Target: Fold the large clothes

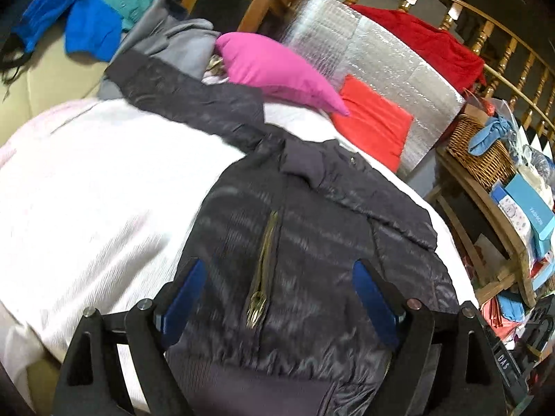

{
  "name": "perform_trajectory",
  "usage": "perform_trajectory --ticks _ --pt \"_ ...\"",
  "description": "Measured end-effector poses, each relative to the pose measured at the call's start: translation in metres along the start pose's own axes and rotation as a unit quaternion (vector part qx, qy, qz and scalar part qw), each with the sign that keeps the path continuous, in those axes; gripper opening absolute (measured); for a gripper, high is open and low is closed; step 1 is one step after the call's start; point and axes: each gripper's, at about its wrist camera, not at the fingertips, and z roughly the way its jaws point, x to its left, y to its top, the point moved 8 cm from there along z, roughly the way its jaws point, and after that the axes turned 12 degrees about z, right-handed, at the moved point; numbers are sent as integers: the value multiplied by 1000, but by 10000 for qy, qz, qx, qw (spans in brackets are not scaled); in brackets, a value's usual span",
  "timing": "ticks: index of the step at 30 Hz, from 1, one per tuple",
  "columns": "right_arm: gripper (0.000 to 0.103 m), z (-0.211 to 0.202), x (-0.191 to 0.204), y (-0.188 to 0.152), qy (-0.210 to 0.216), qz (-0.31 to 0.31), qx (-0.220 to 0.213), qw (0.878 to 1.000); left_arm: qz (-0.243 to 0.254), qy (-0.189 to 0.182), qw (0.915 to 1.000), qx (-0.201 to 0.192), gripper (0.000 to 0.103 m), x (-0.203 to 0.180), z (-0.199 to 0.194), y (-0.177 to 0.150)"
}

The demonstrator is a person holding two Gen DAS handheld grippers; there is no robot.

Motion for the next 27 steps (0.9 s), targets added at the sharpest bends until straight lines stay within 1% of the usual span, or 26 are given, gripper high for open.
perform_trajectory --ticks 1,3,4,6,7,9,11,16,27 --pt "92 -2 -4 -1 9 67 -13 10000 -13 70 10000 6 87 3 1 -5" --pt "92 -10 -19 -1 54 466 -46 9989 -127 265 9996 56 87 9 1 -11" --pt "93 -14 -27 2 75 683 -129 9976 -216 363 9991 -36 87 12 -1 -9" --pt "94 -16 -44 6 151 1127 -225 9933 -192 561 9980 -228 87 15 -6 -8" --pt "94 -16 -48 7 121 1235 -216 9920 -183 605 9978 -187 87 16 -5 -10" --pt "94 -16 -58 8 135 1489 -193 9886 -211 543 9983 -58 87 15 0 -13" --pt "94 -16 -61 8 146 1554 -180 9876 -253 532 9983 -43 87 17 2 -13" --pt "94 -14 -62 6 176 1585 -125 9871 -481 415 9979 136 87 22 8 -18" --pt "94 -11 -61 4 132 1575 -67 9874 -848 244 9960 129 87 33 7 -22"
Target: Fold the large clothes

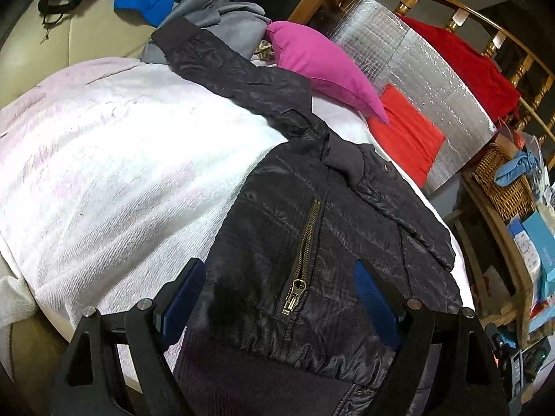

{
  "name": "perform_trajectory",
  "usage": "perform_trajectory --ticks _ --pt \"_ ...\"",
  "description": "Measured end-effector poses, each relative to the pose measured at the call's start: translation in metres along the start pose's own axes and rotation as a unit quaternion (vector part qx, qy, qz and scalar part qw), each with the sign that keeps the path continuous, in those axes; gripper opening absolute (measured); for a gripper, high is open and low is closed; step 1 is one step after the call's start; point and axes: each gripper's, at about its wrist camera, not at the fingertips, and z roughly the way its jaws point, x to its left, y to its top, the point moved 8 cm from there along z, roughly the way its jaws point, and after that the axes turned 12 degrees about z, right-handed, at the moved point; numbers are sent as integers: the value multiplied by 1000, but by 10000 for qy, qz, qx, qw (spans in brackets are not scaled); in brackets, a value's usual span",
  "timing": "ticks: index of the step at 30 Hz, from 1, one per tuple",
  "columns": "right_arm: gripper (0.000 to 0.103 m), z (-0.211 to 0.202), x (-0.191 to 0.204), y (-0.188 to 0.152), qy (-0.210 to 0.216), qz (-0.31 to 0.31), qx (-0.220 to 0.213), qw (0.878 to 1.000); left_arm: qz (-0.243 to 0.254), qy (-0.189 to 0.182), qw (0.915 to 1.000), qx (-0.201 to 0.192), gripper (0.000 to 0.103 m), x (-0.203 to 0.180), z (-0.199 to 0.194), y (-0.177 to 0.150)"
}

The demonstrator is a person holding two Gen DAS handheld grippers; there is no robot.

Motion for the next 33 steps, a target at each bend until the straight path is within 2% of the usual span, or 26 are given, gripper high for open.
perform_trajectory --ticks 9,33 --pt "94 0 4 -2 -77 -135 -25 9999 -194 -90 9998 -15 87 8 -3 -1" --pt "94 -2 2 0 79 13 -69 9999 -38 30 10000 -5 87 3 -2 -1"
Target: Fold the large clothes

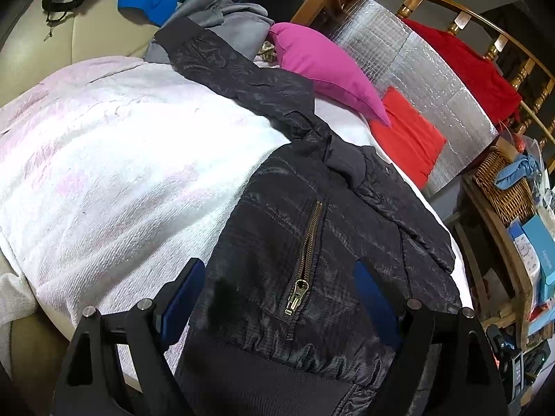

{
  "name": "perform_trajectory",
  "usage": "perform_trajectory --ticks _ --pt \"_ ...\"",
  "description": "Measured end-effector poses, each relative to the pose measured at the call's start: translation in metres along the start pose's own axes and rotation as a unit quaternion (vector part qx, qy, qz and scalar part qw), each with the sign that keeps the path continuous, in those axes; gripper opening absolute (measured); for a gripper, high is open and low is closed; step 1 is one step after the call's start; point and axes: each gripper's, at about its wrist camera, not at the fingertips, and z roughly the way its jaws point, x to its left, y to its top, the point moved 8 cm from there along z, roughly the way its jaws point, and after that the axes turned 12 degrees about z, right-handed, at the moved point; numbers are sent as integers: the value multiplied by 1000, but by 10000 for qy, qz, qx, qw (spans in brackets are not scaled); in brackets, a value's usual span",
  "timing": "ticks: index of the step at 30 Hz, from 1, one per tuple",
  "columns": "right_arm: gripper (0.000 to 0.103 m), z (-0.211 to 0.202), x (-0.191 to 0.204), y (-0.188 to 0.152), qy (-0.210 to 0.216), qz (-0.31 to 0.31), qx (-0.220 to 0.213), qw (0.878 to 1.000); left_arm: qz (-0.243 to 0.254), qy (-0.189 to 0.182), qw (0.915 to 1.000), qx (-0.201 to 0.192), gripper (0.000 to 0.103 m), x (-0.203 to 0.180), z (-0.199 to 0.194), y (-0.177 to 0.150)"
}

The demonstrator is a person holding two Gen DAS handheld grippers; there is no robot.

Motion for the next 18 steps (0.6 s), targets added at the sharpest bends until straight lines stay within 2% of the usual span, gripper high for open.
perform_trajectory --ticks 18 --pt "95 -1 -1 2 22 49 -23 10000 74 29 10000 -35 87 -3 -2 -1"
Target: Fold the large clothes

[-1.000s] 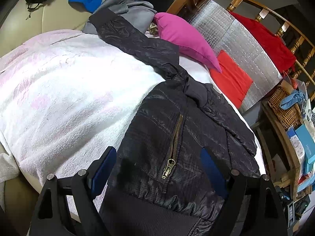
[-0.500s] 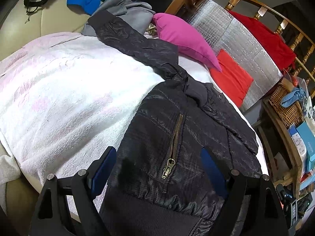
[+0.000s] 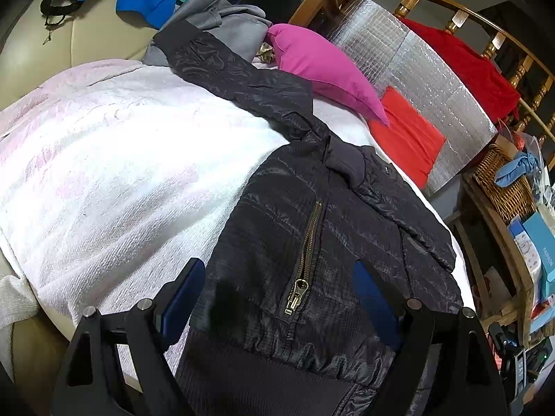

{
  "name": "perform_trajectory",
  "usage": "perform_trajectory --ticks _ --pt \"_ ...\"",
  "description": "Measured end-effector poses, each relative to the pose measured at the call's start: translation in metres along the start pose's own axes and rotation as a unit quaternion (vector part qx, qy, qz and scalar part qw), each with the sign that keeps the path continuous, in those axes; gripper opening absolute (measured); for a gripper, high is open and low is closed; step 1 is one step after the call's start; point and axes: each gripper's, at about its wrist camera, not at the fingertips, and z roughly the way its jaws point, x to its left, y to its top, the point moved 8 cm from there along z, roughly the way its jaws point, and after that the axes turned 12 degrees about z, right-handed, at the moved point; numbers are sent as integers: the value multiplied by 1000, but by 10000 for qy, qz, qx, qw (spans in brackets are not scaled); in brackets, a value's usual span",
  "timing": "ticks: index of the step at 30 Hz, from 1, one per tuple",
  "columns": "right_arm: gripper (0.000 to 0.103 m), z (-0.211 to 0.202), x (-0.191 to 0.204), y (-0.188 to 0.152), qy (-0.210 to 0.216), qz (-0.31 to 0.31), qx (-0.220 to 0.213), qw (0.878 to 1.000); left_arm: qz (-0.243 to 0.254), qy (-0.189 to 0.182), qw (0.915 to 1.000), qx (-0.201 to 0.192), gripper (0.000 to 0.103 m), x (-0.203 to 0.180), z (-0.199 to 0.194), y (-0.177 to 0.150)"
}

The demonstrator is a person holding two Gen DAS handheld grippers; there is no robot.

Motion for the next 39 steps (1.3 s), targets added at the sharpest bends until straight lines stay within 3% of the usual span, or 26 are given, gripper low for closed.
perform_trajectory --ticks 19,22,26,30,35,39 --pt "95 -3 0 -1 -66 -75 -47 9999 -90 -84 9999 -48 87 3 -4 0" --pt "95 -3 0 -1 -103 -99 -69 9999 76 -23 9999 73 87 2 -5 7" --pt "95 3 2 -4 -168 -200 20 9997 -25 -322 9994 -146 87 10 -7 60" --pt "95 5 6 -6 -222 -330 21 9992 -536 -449 9968 -382 87 57 17 139" --pt "95 11 5 -8 -327 -363 74 9988 -1385 -64 9895 -401 87 150 77 222" --pt "95 17 5 -8 -417 -400 107 9983 -1606 273 9860 -357 87 204 119 267"
